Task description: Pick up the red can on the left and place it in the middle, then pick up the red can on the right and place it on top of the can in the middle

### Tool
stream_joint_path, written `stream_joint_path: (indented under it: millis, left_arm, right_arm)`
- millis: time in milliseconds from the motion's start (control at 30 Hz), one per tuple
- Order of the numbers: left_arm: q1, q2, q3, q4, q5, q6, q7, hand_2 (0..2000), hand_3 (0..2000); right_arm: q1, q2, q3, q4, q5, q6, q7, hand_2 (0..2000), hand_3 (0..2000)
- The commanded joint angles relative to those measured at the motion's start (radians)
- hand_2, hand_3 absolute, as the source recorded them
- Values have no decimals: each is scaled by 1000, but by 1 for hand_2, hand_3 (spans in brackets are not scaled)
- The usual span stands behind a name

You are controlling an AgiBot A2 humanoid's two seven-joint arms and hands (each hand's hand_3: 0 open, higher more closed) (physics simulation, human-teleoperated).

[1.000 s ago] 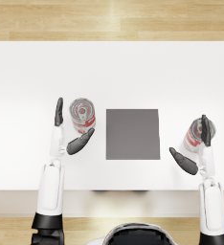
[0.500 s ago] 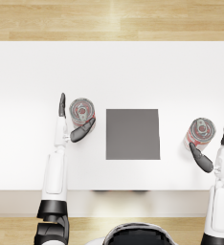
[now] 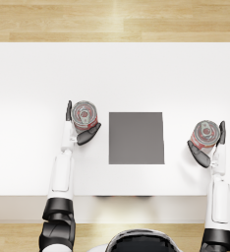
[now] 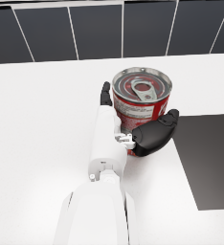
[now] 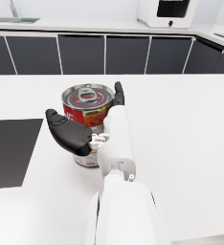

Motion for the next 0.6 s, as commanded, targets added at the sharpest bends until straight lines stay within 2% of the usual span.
stream_joint_path:
  millis: [33,233,533,567,600]
  left_arm:
    - [42,12,-3,50,0,0,0,0,0]
    - [48,22,-1,62,0,2,0,0,0]
    - [70,36,-23,104,0,1,0,0,0]
    - [71,37,-29,115,0,1,0,1361,327]
    - [77,38,-36,125,0,-20,0,2000,653]
  right_arm:
    - [55,-5,11,-88,0,0,0,0,0]
    - [85,-16,14,-197,0,3,0,0,0]
    - [112,-28,20,-248,0,26,3,0,0]
    - [113,-29,19,-252,0,28,3,0,0]
    - [104,-29,6,-235,0,30,3,1361,327]
